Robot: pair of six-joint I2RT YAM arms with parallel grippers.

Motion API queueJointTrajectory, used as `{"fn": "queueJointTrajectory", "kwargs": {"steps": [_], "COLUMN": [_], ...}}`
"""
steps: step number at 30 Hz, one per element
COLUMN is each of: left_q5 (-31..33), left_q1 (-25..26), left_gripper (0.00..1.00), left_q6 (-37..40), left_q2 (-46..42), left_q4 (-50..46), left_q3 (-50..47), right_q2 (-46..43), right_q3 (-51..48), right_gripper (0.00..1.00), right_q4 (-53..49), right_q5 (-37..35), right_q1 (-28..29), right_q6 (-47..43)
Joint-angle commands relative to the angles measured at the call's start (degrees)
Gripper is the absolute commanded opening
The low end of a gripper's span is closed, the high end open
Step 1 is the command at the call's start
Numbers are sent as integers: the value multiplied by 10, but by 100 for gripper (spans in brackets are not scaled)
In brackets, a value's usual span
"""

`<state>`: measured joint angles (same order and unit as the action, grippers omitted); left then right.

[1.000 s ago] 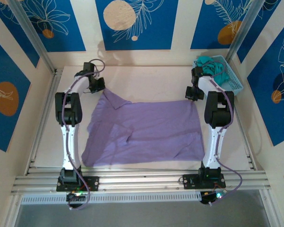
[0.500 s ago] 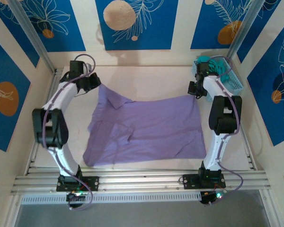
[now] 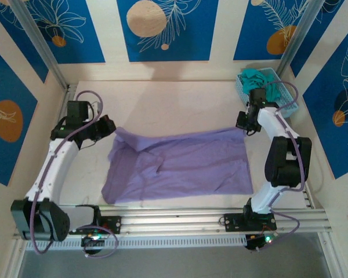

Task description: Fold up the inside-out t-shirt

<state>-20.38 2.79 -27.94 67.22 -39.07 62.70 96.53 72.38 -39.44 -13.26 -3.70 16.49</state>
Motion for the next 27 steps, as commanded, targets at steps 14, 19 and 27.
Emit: {"fn": "queueJointTrajectory", "kwargs": {"steps": [14,19,27], "left_q5": [9,11,-3], "left_q1": [-23,-27,-28], "left_gripper": [0,0,0], "left_q6": [54,59,44], "left_q2": [-85,-101,-119], "left_q4": [-202,-227,-210], "left_q3": [-27,-43,-101], "right_q2": [-158,-188,-226], "right_q3": [-181,-221,-285], "right_gripper": [8,9,30], "right_q4": [-31,-26,27], "right_q5": [55,52,73], "right_q1": [-32,-45,-53], "right_q6": [97,121,141]}}
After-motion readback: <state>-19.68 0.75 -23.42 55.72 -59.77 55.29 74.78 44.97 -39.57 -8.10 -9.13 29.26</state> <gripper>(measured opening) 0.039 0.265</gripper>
